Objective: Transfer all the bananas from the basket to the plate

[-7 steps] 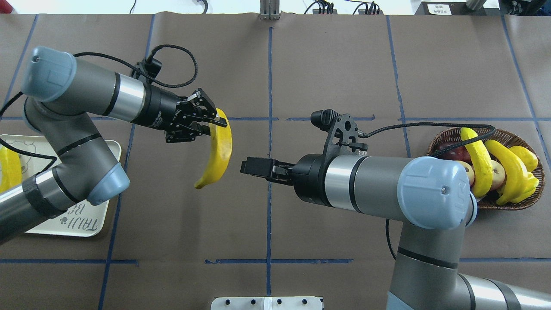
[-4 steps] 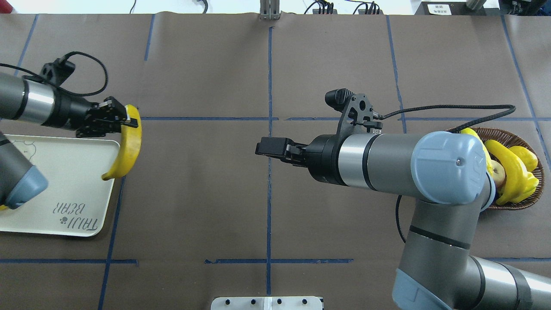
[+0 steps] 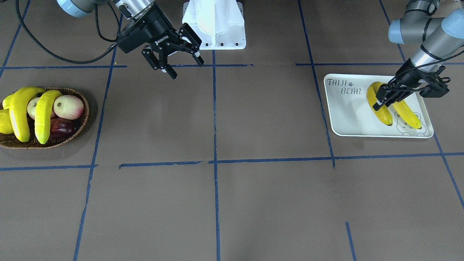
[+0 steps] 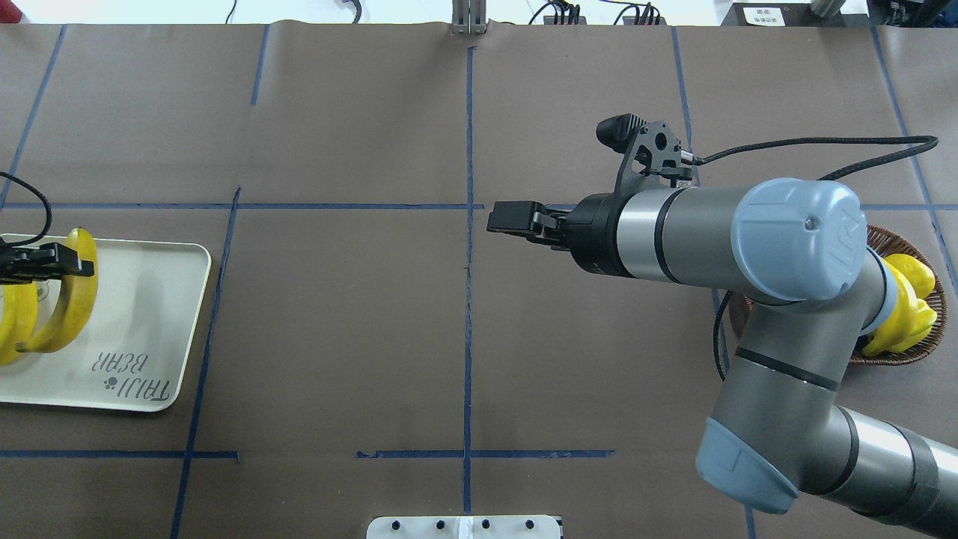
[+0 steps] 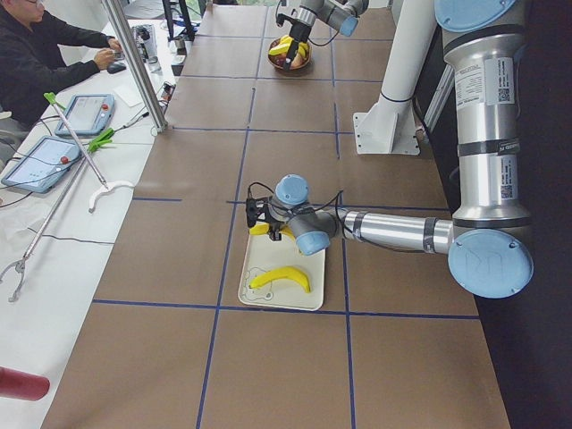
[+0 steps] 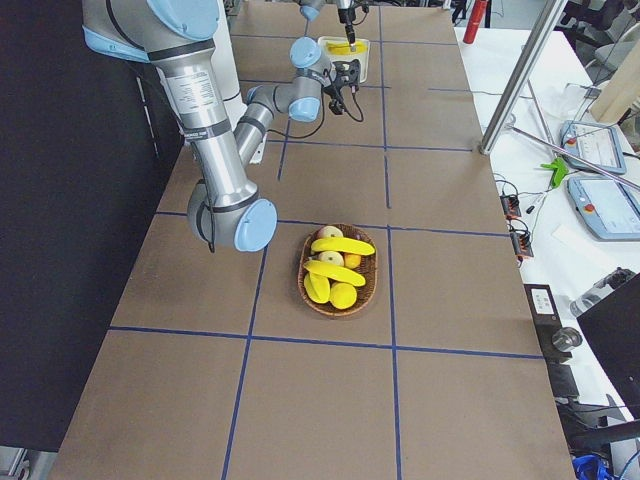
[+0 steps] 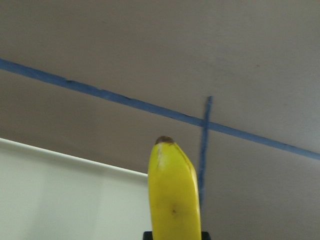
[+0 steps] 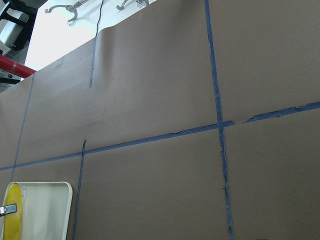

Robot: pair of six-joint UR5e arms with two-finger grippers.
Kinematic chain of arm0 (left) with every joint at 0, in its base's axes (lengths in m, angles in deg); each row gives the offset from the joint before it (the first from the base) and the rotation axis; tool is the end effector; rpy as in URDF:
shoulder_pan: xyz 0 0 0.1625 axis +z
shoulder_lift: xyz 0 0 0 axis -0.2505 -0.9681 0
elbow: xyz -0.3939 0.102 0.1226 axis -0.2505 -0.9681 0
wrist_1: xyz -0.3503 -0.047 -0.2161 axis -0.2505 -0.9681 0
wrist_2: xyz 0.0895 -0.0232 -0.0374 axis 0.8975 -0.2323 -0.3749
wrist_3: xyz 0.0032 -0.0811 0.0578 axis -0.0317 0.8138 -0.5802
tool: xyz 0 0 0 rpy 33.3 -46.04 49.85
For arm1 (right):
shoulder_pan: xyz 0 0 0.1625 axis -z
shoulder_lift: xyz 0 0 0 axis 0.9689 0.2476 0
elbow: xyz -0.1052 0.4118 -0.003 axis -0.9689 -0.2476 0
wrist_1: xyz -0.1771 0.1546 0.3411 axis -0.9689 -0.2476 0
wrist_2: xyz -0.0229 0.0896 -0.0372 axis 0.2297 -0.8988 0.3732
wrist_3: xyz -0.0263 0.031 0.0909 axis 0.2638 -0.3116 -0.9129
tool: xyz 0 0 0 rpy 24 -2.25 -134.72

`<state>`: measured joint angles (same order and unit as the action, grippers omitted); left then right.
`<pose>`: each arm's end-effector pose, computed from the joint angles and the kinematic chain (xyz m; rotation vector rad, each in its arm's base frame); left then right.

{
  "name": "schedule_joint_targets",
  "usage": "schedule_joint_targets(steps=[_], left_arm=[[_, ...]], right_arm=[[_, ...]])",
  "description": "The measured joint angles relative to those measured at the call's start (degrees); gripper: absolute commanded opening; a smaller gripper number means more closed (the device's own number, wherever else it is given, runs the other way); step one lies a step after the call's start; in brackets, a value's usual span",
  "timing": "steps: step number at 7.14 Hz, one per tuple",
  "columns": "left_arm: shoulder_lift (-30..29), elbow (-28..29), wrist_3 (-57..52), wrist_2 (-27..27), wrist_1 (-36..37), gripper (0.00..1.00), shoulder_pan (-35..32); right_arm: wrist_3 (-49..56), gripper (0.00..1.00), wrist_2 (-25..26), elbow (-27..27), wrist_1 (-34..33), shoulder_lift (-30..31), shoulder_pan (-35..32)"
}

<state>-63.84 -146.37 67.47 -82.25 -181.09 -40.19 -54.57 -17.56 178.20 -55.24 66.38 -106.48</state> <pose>0.1934 -0.4149 0.5748 0.1703 1.0225 -0.2668 -0.3971 -0.3774 0.1662 0.3321 -1.3364 0.2758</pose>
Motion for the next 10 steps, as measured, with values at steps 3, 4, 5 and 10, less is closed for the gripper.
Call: schedule_joint_targets(steps=[3,4,5,10], left_arm=[[1.9,-0.1,-0.2,1.0,-1.2,1.00,0.0],[2.2,-0.2,0.1,0.9,-2.7,1.00,0.0],[2.2,-0.3,0.9,0.3,-5.9,1.00,0.0],[-10.6,-1.3,30.7,-1.9,-11.4,1.00,3.1]], right_arm=[[0.2,1.00,-3.9,0.8,-0.9,1.1,-3.1],[0.3,1.00,-8.5,1.4,-2.5,2.1,-6.8],[0.9,1.00,-15.1,2.0,-4.2,4.1,-11.9],[15.4,1.00,-30.3,4.5,-1.8,28.8,-27.8]])
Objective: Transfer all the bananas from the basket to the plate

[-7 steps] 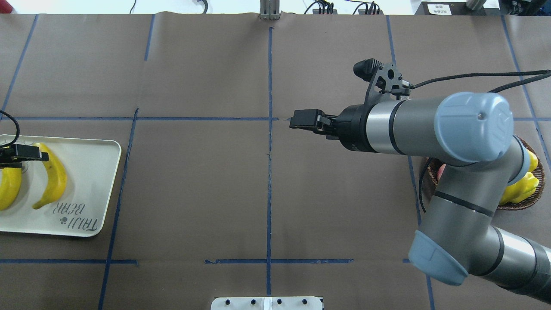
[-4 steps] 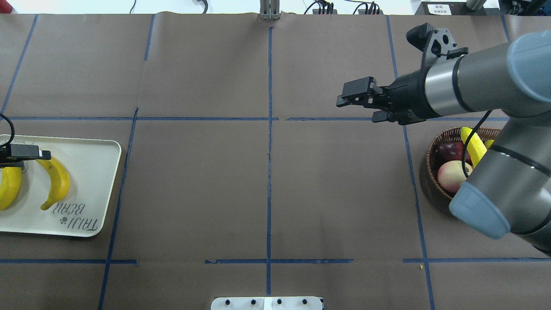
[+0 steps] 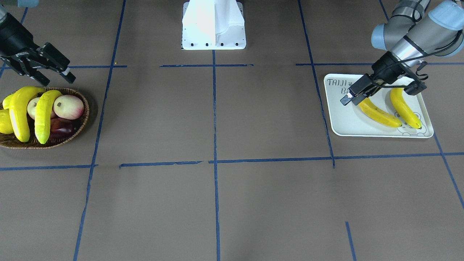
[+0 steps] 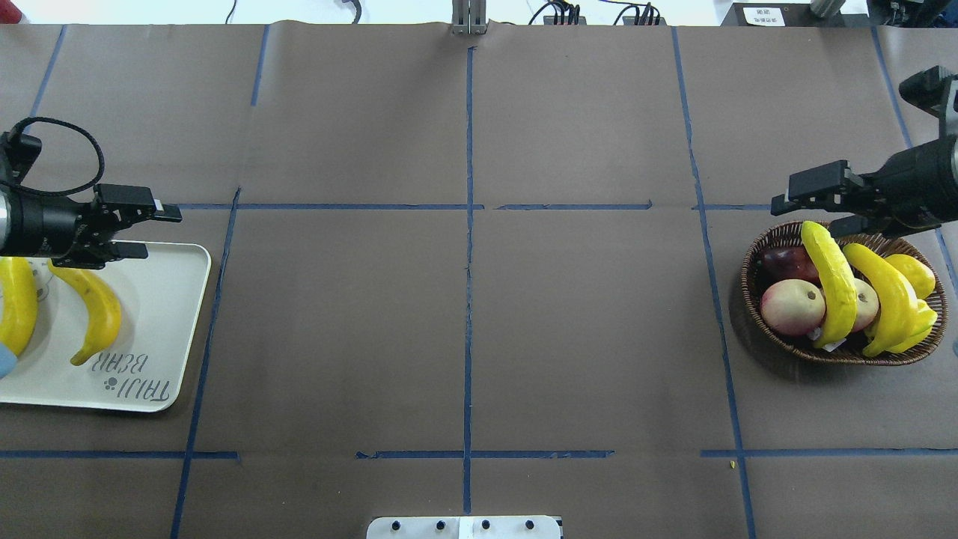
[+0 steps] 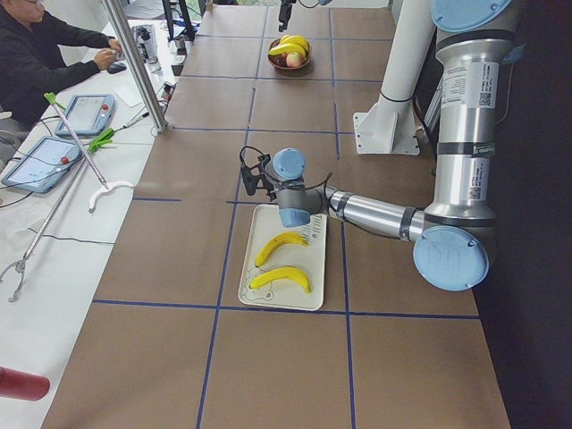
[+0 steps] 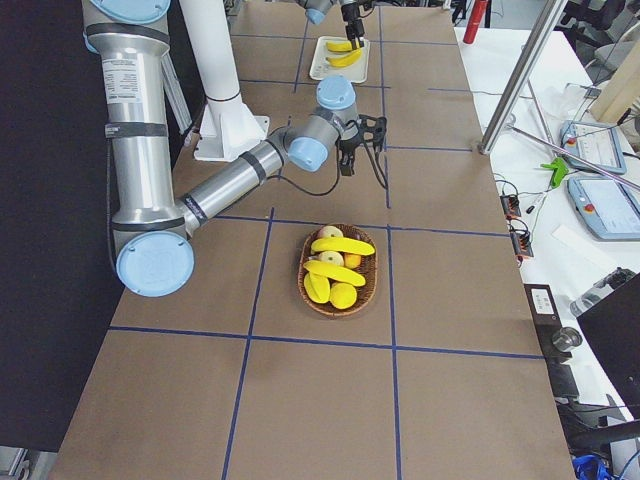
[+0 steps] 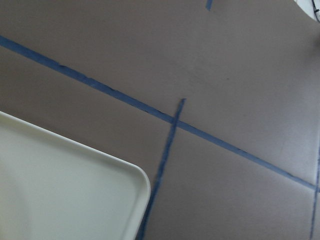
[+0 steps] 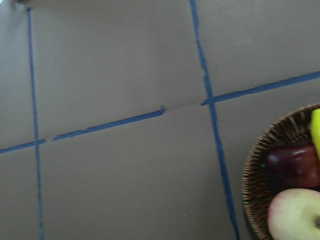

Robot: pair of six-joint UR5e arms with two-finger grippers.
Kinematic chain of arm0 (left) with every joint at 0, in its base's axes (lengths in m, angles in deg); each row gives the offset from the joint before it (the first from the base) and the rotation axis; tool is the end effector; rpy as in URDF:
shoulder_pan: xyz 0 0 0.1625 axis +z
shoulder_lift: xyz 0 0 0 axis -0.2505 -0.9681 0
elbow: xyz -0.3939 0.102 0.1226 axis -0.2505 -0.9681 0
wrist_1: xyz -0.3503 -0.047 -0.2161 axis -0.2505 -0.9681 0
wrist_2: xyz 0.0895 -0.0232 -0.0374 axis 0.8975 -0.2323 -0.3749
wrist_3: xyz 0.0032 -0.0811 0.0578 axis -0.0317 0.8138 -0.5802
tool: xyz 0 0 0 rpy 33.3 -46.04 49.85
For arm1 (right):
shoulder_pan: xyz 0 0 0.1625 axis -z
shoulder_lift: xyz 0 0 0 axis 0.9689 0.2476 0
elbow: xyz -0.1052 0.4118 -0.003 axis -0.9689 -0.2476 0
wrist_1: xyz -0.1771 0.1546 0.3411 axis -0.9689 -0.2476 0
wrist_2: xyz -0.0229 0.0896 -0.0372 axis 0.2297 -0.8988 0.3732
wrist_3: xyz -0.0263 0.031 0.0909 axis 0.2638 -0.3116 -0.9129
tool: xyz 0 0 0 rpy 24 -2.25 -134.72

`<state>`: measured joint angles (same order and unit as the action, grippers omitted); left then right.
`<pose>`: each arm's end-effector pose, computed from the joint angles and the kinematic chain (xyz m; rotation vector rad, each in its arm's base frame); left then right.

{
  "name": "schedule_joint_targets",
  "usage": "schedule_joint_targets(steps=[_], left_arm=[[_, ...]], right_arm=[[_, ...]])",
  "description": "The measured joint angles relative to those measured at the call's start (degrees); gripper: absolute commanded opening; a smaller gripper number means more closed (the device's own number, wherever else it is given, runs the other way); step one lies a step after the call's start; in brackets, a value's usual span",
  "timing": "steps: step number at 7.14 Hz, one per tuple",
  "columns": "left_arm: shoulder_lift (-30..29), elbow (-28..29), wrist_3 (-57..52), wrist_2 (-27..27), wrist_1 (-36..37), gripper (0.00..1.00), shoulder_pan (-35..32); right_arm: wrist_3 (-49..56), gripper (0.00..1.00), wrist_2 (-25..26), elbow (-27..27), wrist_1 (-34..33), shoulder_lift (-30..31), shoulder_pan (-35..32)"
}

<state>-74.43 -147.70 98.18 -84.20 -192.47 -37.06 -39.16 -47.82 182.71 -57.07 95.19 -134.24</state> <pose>0.2495 -0.4416 0.4503 0.0225 1.3926 -0.4950 -0.1659 -0.4109 0.3767 0.0996 -1.0649 0.2868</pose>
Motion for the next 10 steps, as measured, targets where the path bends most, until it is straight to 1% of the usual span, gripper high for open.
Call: schedule_joint_targets(steps=[1,2,3,5,6,10], left_arm=[[-1.0,0.3,0.8,0.1,0.0,1.00,0.7],[-1.6,0.6,1.1,0.1,0.1,1.00,0.9],[-2.0,0.8,1.1,0.1,0.1,1.00,1.0],[-2.4,1.0,0.9,0.0,0.1,1.00,1.1],[-2.4,1.1,0.8,0.0,0.1,1.00,1.1],[-2.3,0.9,0.6,0.0,0.1,1.00,1.1]], right_arm=[[-0.4,1.00,1.3,-0.5,5.1,5.7,-0.1],[-1.5,1.00,2.0,-2.1,10.1,9.5,0.7],[-2.5,1.00,3.5,-4.0,12.7,11.0,3.1],[-3.0,1.00,9.8,-6.5,13.8,11.7,10.8],[-3.0,1.00,11.1,-7.0,13.8,12.0,12.3],[-2.3,0.99,12.2,-7.7,13.8,13.7,13.1]])
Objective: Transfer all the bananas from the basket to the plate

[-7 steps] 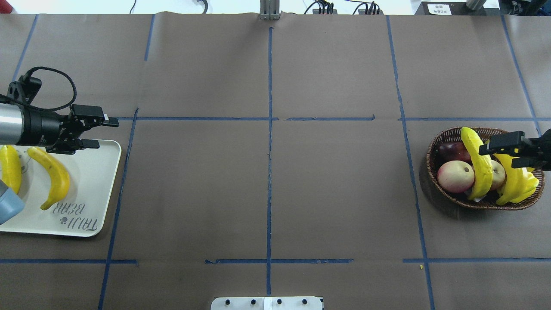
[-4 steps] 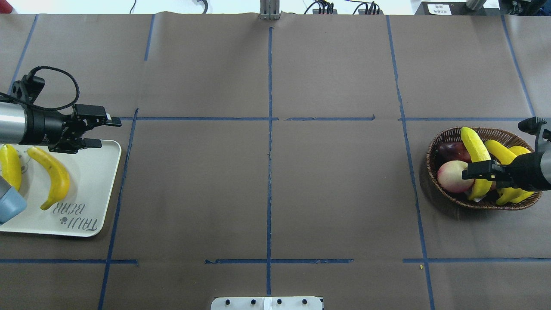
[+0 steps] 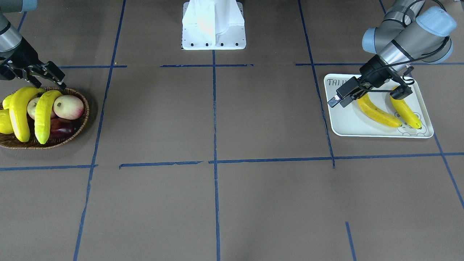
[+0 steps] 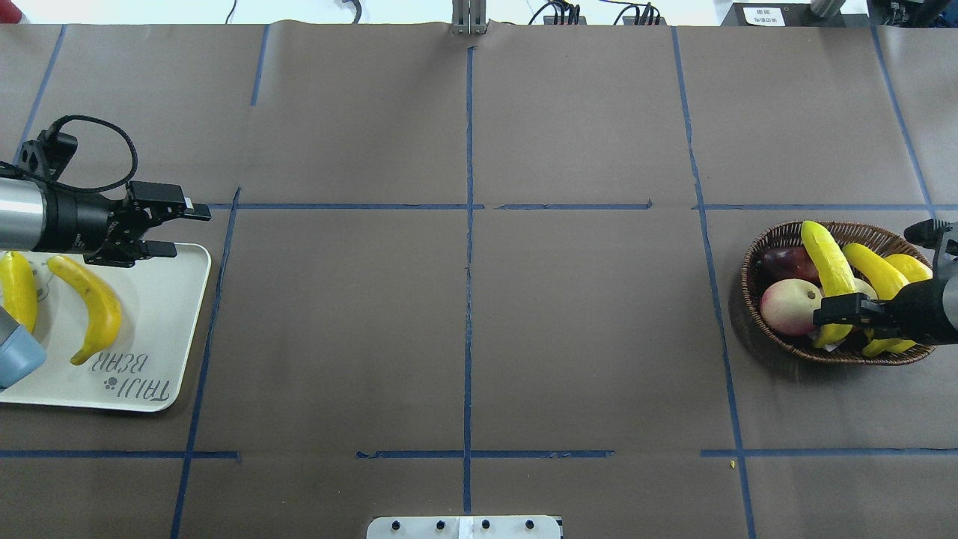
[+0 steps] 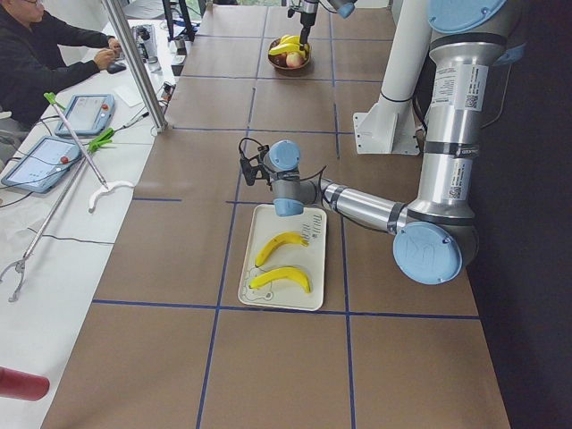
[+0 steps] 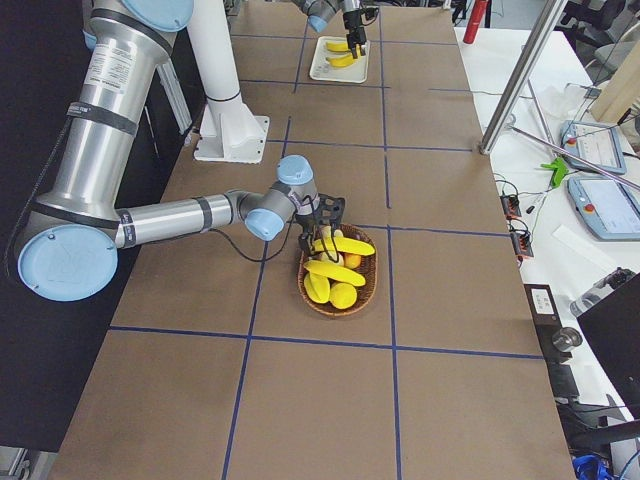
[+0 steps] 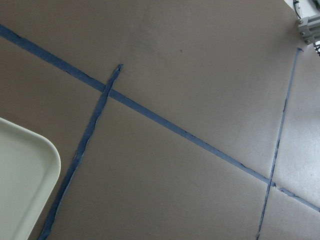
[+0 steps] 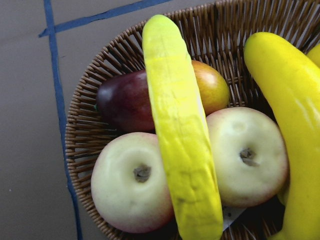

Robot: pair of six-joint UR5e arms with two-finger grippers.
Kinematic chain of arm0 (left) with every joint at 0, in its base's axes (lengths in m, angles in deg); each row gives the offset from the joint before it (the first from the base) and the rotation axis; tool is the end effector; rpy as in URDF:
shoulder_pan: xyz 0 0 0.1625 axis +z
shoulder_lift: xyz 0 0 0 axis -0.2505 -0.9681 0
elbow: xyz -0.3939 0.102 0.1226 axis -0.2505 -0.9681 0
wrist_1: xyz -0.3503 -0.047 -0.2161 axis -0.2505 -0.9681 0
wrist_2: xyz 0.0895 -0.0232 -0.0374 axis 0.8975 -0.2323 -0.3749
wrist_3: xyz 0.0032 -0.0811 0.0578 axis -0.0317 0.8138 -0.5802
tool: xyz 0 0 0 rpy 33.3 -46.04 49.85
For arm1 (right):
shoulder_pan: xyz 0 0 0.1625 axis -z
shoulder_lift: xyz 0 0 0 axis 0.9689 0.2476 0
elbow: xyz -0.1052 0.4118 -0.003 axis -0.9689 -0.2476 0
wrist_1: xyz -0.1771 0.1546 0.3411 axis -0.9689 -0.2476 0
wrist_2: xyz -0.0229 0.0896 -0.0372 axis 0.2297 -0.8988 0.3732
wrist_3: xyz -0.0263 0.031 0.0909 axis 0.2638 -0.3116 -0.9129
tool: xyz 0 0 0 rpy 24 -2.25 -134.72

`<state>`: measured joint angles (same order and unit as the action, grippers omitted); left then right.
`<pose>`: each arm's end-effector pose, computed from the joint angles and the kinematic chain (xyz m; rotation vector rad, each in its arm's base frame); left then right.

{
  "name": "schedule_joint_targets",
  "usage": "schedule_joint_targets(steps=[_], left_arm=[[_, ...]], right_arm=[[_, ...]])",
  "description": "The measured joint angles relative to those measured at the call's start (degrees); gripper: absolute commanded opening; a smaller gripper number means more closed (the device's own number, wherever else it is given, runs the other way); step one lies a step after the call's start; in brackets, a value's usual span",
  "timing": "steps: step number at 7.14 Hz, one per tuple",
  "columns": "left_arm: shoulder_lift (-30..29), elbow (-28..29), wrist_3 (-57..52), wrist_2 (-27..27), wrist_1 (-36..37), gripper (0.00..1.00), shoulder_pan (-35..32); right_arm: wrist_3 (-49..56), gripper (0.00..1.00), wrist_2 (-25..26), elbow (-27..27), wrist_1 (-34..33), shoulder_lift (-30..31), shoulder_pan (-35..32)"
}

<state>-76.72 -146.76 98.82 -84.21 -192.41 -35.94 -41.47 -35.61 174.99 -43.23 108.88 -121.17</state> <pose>0.2669 -0.4472 0.4382 0.0116 1.4106 -0.4767 -0.2085 -0.3416 0.5204 0.0566 -0.8753 0.2583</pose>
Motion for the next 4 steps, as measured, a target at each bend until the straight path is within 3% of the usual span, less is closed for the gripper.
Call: schedule_joint_targets(steps=[2,3,4], left_arm=[[0.1,0.0,0.0,0.0,0.0,1.00,0.0],[0.2,0.0,0.0,-0.1,0.0,1.00,0.0],[0.4,0.0,-0.1,-0.1,0.0,1.00,0.0]], right_arm=[[0.1,0.99,1.0,-1.0,-0.1,-0.4,0.2],[0.2,0.94,1.9,-1.9,-0.1,-0.9,0.3],[0.3,0.77,2.4,-2.4,-0.1,-1.4,0.3]])
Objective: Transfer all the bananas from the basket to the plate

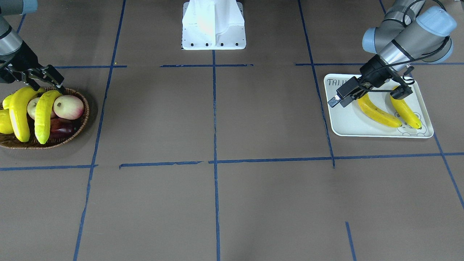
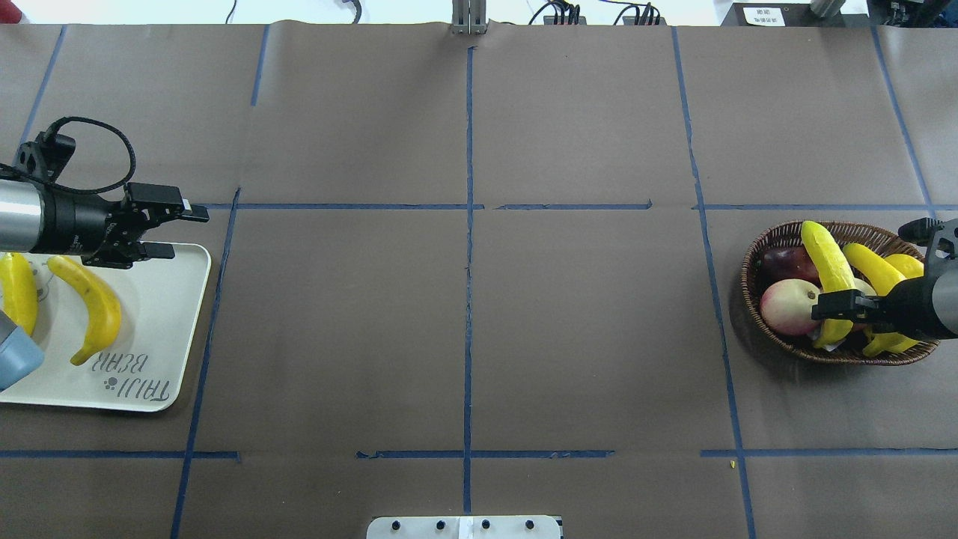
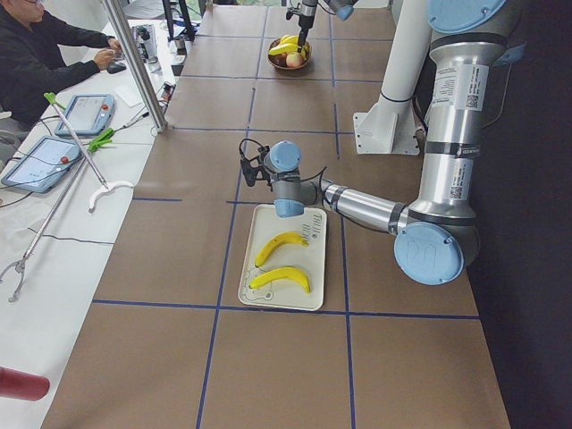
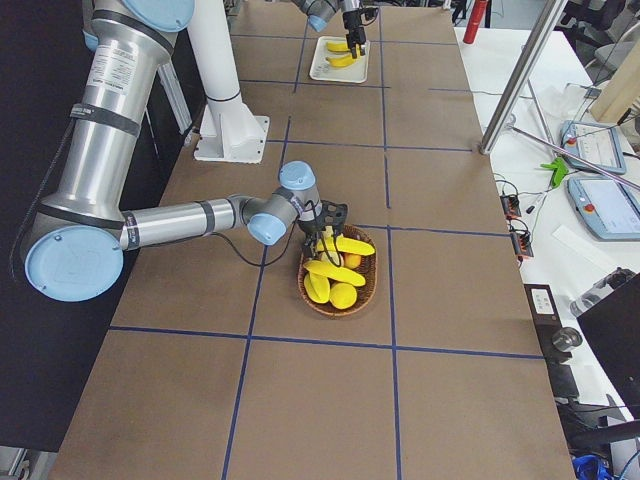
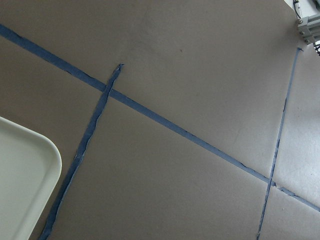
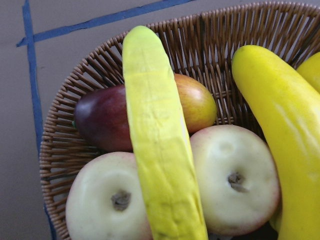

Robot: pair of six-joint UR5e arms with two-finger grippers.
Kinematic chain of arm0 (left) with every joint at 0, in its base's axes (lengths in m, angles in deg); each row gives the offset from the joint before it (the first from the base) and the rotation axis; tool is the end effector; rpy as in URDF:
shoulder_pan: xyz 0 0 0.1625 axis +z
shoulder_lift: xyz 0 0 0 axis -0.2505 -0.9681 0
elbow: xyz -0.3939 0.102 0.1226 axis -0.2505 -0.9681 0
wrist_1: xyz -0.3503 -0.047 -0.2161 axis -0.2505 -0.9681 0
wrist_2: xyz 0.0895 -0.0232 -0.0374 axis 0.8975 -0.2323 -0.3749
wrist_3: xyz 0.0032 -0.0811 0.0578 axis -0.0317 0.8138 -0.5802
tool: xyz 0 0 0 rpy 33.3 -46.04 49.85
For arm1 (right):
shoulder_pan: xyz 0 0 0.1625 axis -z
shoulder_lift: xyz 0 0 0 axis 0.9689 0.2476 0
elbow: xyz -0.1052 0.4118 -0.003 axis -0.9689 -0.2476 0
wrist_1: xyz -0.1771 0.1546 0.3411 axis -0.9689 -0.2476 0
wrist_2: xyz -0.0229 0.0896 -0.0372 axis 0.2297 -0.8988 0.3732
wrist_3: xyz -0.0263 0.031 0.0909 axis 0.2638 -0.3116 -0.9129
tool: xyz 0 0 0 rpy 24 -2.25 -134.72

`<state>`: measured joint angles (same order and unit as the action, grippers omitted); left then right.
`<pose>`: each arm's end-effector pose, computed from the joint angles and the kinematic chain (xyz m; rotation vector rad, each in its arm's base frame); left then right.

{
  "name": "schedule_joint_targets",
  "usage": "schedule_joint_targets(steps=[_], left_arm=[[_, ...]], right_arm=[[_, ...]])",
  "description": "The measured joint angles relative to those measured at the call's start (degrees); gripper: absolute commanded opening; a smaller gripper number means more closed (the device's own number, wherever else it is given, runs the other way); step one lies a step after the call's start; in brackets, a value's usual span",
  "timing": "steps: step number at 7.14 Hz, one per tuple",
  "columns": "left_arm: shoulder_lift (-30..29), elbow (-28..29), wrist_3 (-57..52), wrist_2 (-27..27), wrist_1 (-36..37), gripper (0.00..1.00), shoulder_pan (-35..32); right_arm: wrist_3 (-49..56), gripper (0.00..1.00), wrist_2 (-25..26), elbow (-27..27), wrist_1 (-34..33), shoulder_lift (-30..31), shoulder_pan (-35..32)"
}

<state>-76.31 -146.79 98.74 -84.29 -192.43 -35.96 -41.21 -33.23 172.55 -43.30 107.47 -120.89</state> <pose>0.2654 -0.4455 0.4415 0.0087 1.4055 -0.4780 -0.2158 -0.3516 0.5344 0.0801 -0.8413 0.2717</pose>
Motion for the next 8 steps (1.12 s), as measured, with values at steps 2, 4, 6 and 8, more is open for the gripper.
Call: schedule_joint_targets(steps=[2,4,6,8], left_arm=[[0.1,-0.1,-0.1,0.0,-0.1,1.00,0.0],[0.2,-0.4,-0.1,-0.1,-0.1,1.00,-0.1],[0.3,-0.6,-0.1,-0.1,-0.1,1.00,-0.1],[0.5,-0.9,-0.1,0.0,-0.1,1.00,-0.1]], right_arm=[[0.0,0.43,0.2,-0.4,0.0,-0.3,-0.6],[0.1,0.06,0.1,-0.4,0.0,-0.4,-1.8],[0.4,0.00,0.2,-0.3,0.1,-0.4,-2.5],[0.6,0.00,0.0,0.9,0.5,-0.4,-4.3]])
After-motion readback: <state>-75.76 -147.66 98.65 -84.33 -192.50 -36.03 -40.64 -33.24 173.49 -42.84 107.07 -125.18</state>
